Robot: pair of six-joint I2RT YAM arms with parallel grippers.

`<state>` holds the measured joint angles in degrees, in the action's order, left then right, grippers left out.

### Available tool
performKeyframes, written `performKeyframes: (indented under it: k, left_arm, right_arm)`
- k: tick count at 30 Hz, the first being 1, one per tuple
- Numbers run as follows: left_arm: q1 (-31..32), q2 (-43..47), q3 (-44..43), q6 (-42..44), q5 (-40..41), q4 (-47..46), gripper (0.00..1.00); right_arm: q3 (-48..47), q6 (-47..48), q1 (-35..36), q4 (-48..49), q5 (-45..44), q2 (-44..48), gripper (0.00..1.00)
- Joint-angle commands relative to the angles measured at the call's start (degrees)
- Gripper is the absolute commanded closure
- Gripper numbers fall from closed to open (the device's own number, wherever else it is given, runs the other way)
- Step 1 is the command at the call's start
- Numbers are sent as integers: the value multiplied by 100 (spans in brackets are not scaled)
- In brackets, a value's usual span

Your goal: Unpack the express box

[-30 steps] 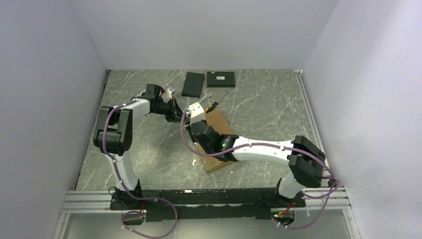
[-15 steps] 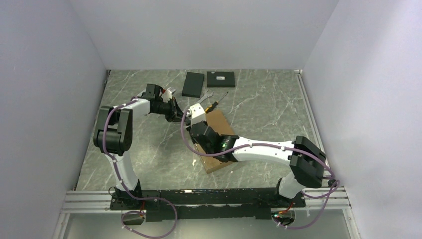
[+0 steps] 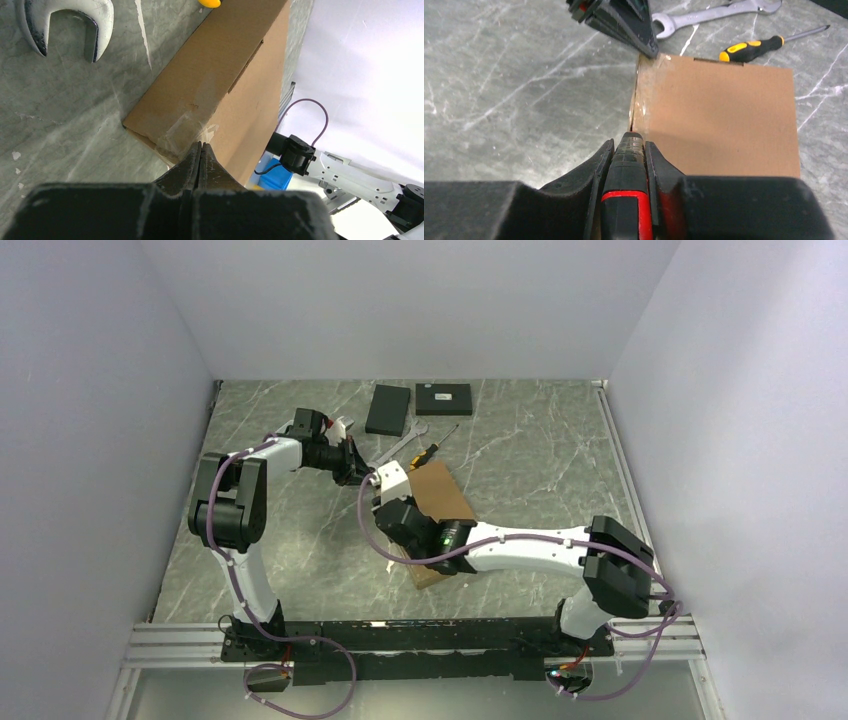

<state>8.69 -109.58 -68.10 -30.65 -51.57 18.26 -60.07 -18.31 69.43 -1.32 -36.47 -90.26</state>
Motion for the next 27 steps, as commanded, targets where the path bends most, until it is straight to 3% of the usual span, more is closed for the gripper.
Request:
performKeyframes:
  k: [1,21,23,27]
  left_arm:
    - [10,-134,-124,239,382,85,100]
    - [28,89,-262,384,664,222,99]
    - [36,322,-374,496,860,425,90]
    - [30,815,-542,450,1135,855,59]
  right_arm:
    - [-137,-244,162,-613,-102,192,100]
    - [120,-857,652,-1208,-434,714,100]
    - [163,-808,651,-1085,-461,702,100]
    - [112,-721,651,-1047,-510,613,100]
